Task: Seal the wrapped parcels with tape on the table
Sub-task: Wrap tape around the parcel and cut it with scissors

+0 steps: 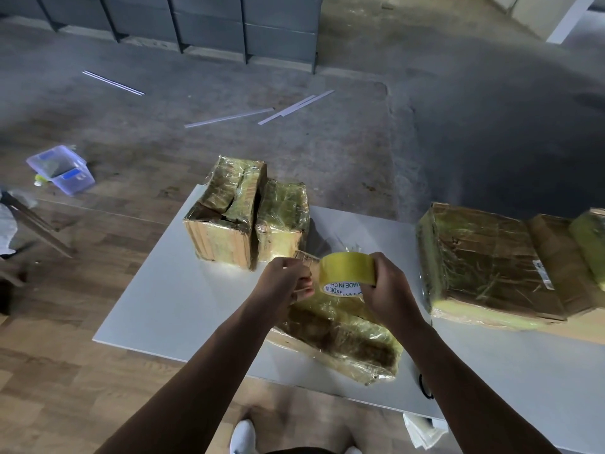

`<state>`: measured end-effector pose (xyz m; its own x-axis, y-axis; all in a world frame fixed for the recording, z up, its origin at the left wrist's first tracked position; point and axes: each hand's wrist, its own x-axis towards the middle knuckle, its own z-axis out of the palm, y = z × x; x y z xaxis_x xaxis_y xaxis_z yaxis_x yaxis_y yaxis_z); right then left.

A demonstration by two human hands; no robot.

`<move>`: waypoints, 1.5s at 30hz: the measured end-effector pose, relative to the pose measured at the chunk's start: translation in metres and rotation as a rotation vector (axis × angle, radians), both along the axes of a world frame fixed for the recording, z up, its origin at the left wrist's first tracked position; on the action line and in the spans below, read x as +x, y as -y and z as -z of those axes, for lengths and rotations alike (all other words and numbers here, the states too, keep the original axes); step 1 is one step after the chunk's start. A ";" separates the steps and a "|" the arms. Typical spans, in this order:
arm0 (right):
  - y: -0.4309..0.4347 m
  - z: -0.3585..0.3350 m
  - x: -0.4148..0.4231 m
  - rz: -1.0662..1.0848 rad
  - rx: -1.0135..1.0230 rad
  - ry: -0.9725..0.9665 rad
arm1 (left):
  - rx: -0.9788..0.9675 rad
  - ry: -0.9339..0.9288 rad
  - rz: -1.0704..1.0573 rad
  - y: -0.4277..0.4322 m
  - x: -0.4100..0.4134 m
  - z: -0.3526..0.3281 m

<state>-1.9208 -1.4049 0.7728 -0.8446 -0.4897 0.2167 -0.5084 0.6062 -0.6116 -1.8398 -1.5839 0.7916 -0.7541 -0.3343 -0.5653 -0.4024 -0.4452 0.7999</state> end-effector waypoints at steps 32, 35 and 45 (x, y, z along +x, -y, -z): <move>0.032 -0.036 0.014 -0.217 0.023 0.131 | -0.180 0.073 0.327 0.056 0.008 -0.014; 0.028 -0.041 0.011 -0.256 0.209 -0.034 | -0.294 0.087 0.304 0.075 0.011 -0.013; 0.040 -0.043 0.018 -0.344 0.088 0.156 | -0.337 0.072 0.305 0.101 0.015 0.009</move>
<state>-1.9031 -1.4453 0.8155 -0.6471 -0.7612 0.0433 -0.5961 0.4696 -0.6512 -1.8246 -1.6848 0.7824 -0.8092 -0.2770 -0.5181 -0.5349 -0.0174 0.8447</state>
